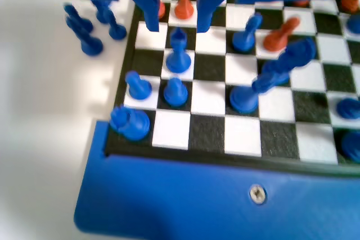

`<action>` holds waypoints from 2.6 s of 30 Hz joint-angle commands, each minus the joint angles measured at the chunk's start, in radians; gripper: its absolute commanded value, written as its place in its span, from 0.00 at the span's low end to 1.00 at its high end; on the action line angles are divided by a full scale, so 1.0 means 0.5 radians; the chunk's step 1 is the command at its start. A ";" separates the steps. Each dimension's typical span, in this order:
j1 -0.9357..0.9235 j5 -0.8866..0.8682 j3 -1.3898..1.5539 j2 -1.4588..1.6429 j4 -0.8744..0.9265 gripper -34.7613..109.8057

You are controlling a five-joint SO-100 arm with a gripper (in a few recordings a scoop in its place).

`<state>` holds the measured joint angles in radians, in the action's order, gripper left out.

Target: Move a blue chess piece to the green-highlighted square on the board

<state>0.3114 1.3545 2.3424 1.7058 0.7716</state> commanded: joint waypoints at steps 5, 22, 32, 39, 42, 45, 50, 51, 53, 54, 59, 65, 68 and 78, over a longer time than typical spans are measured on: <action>0.037 0.031 -0.156 -0.080 0.006 0.33; 0.018 0.144 -0.058 -0.233 -0.135 0.32; 0.018 0.190 -0.034 -0.258 -0.166 0.31; 0.025 0.202 -0.012 -0.261 -0.175 0.30; 0.025 0.218 -0.012 -0.261 -0.178 0.29; 0.025 0.230 -0.009 -0.261 -0.181 0.28; 0.021 0.264 -0.009 -0.261 -0.181 0.27; 0.021 0.276 -0.009 -0.261 -0.181 0.27; 0.018 0.279 -0.009 -0.261 -0.184 0.25; 0.018 0.282 -0.009 -0.261 -0.184 0.25; 0.000 0.285 -0.037 -0.258 -0.187 0.25; -0.049 0.291 -0.175 -0.199 -0.046 0.25; -0.101 0.301 -0.288 -0.144 0.092 0.25; -0.356 0.319 -0.647 -0.199 0.319 0.25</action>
<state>0.1703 1.4987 2.1000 1.5677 0.8958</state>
